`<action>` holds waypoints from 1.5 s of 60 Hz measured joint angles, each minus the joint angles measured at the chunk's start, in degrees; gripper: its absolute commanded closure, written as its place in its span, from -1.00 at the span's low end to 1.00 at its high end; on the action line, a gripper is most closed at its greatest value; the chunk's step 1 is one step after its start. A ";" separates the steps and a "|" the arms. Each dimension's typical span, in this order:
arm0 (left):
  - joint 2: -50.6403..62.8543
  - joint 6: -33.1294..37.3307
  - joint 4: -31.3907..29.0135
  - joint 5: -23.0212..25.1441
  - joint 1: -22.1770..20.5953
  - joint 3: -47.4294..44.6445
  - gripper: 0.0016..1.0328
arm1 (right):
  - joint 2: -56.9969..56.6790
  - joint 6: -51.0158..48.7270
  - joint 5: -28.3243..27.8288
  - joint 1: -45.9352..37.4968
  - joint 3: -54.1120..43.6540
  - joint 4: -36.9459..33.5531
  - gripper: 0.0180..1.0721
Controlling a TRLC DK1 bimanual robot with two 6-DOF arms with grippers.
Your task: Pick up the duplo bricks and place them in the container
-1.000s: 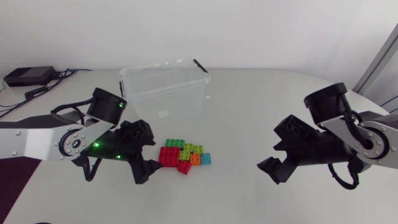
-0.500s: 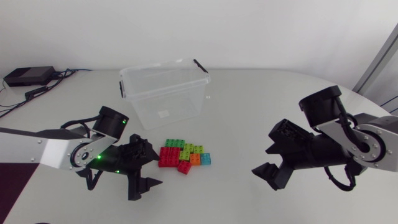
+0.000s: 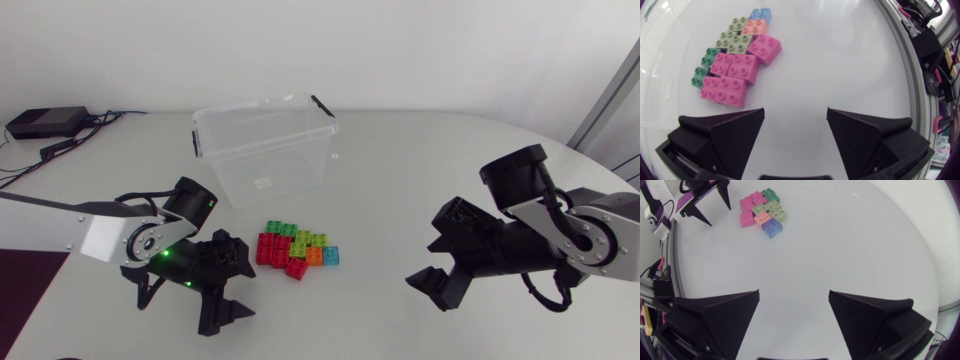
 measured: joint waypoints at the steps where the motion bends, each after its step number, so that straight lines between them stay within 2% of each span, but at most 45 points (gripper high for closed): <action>1: -0.42 0.20 -0.63 -0.02 -0.07 -0.13 -0.69 | 0.07 0.00 0.00 0.00 0.00 0.02 -0.91; 13: -8.07 0.87 -2.14 0.00 -1.11 -1.44 -0.69 | 1.84 0.02 0.00 1.36 0.00 0.42 -0.91; 19: -8.66 0.85 2.32 0.00 -0.72 -1.44 -0.69 | 1.95 0.02 -0.02 1.86 0.00 0.42 -0.91; 24: -5.88 0.66 7.52 0.00 -0.28 -1.07 -0.69 | 1.92 0.02 0.00 2.08 0.00 0.39 -0.91; 30: -1.16 0.61 10.29 -0.24 -0.31 -0.63 -0.69 | 1.92 0.02 0.00 2.19 -0.02 0.39 -0.91; 45: 3.85 0.61 11.21 -0.46 -0.31 0.92 -0.69 | 1.60 0.02 0.00 2.19 -1.64 0.37 -0.91; 53: 3.39 0.61 9.05 -0.52 -0.31 1.03 -0.69 | 1.60 0.02 0.00 2.19 -1.64 0.42 -0.91; 63: 0.50 0.61 9.22 -0.46 0.39 1.33 -0.69 | 2.19 0.02 0.00 2.54 -1.62 0.44 -0.91; 79: 6.51 0.63 16.26 -2.23 1.05 3.50 -0.69 | 2.99 0.02 0.00 3.87 -1.36 0.42 -0.91; 90: 7.50 0.68 17.07 -2.60 1.05 3.61 -0.69 | 3.32 0.02 0.00 4.09 -1.33 0.44 -0.91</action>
